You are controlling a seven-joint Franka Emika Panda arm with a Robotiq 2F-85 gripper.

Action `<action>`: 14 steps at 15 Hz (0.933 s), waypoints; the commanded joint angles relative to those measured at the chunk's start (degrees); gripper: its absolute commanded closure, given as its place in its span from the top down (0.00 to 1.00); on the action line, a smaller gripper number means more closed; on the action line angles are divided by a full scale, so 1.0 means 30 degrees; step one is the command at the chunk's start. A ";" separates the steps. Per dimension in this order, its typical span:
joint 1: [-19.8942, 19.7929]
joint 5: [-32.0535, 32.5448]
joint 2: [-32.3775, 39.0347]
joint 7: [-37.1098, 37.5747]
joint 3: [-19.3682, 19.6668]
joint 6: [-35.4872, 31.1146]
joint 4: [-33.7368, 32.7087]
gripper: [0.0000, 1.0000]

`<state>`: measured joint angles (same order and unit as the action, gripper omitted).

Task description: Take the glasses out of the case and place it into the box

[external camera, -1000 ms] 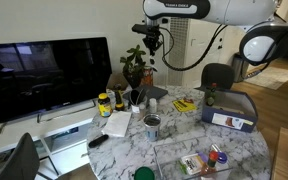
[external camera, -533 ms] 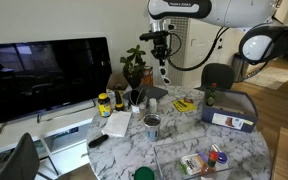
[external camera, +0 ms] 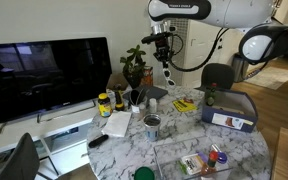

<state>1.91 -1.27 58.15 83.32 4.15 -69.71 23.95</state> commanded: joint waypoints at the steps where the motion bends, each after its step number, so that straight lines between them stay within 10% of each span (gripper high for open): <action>1: -0.0393 -0.0282 -0.0515 -0.2046 -0.0550 0.2267 0.1087 0.03; 14: -0.0452 -0.4019 -0.0881 -0.5560 -0.3154 0.2406 0.1170 0.11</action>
<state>0.49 -12.84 56.53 66.92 -6.01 -61.78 25.66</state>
